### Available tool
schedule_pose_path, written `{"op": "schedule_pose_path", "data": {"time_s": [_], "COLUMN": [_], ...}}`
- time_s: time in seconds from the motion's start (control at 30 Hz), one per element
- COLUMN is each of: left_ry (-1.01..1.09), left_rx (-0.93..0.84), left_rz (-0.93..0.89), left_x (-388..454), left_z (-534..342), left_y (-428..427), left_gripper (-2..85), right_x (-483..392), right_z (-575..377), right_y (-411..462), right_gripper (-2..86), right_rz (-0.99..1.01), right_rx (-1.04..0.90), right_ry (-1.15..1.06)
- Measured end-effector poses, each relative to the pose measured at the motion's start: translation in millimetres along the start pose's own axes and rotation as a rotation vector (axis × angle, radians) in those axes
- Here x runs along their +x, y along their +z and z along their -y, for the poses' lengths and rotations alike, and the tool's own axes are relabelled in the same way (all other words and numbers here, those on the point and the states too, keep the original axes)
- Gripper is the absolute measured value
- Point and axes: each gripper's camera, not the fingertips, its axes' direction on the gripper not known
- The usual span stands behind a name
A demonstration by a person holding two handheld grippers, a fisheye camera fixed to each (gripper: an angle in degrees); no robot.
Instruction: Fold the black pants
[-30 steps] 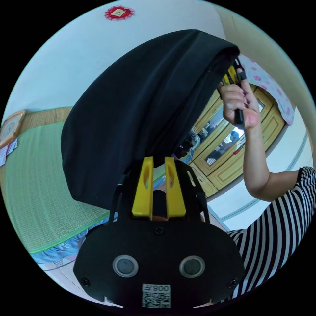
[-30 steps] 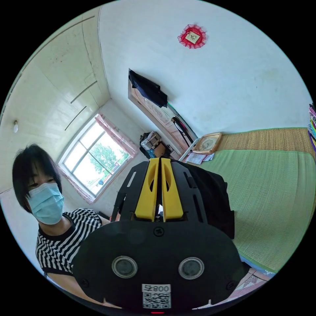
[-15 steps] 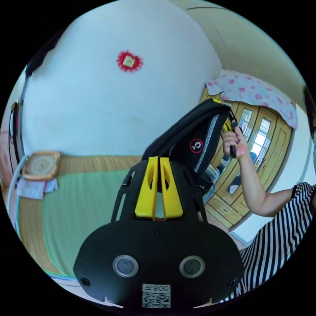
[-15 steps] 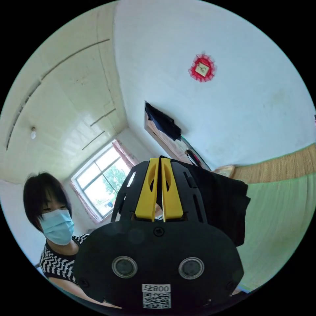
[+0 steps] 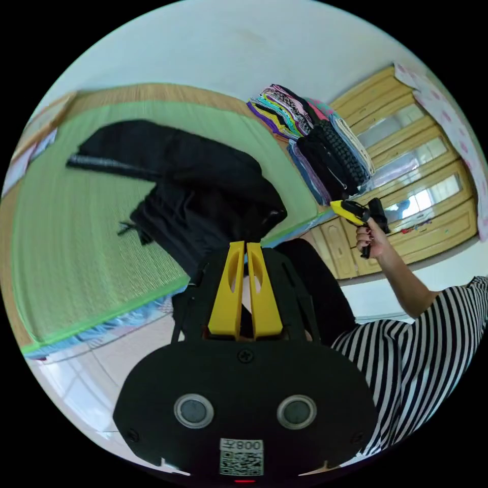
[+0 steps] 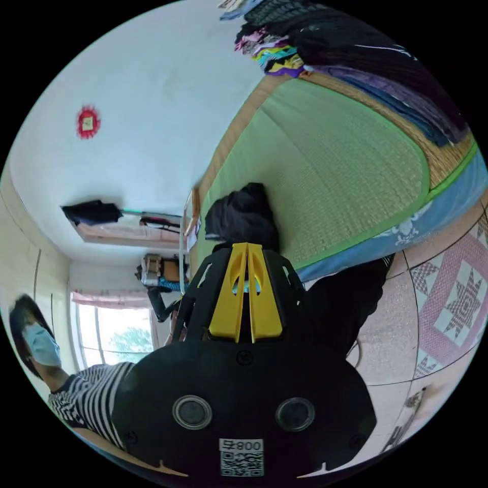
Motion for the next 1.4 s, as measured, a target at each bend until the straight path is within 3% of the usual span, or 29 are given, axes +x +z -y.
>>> {"op": "schedule_pose_path", "data": {"time_s": [0.13,0.4,0.8,0.93,1.13,1.23,1.4], "left_ry": [-0.065,-0.103,-0.168,-0.166,-0.178,-0.174,-0.172], "left_rx": [0.034,0.071,0.044,0.042,0.126,0.207,0.392], "left_rz": [-0.019,-0.075,-0.214,-0.239,-0.246,-0.243,-0.244], "left_x": [-22,-56,-113,-127,-148,-160,-181], "left_z": [3,16,25,28,30,33,35], "left_y": [2,2,-1,-7,-38,-65,-125], "left_gripper": [0.6,0.6,0.5,0.5,0.5,0.4,0.4], "right_x": [-77,-268,-371,-387,-403,-417,-409], "right_z": [21,42,-9,-21,9,45,94], "right_y": [90,359,571,577,532,454,241], "right_gripper": [4.1,7.1,7.4,3.5,0.9,0.6,0.7], "right_rz": [-0.107,-0.452,-0.767,-0.844,-0.734,-0.677,-0.541], "right_rx": [-0.181,-0.54,-0.662,-0.589,-0.566,-0.434,-0.158], "right_ry": [-0.216,-0.741,-1.064,-1.131,-1.007,-0.935,-0.73]}}
